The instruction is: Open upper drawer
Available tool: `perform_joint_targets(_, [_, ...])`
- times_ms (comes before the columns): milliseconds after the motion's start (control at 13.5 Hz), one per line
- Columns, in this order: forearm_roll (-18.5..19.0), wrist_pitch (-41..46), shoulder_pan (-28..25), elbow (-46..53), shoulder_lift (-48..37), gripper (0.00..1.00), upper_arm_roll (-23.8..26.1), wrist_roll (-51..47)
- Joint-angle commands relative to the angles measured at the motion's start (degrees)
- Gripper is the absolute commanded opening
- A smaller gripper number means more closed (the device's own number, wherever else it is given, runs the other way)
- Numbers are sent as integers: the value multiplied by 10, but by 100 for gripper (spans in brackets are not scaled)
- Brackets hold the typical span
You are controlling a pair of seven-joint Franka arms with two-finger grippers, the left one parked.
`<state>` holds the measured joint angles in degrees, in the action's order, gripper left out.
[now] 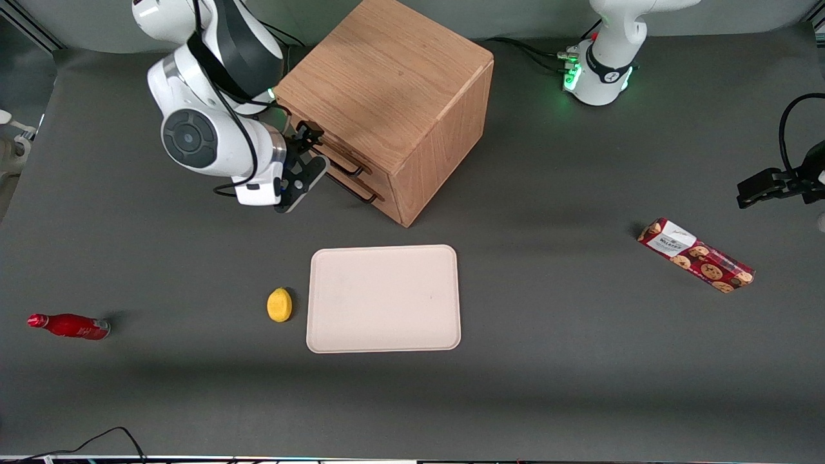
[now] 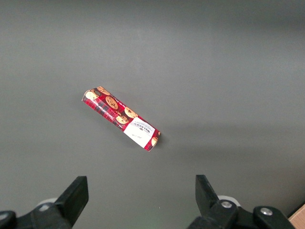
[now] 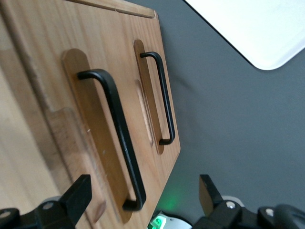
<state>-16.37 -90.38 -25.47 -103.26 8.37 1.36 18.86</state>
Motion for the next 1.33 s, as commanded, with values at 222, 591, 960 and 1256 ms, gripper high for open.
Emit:
perform_joint_targets(222, [-17, -30, -1, -26, 12, 100, 0, 23])
perform_joint_targets(591, [-35, -38, -4, -41, 19, 100, 1, 31])
perform_joint_targets(960, [-40, -58, -5, -41, 35, 100, 1, 33])
perform_joint_targets(1256, [-39, -74, -6, -42, 45, 100, 1, 34])
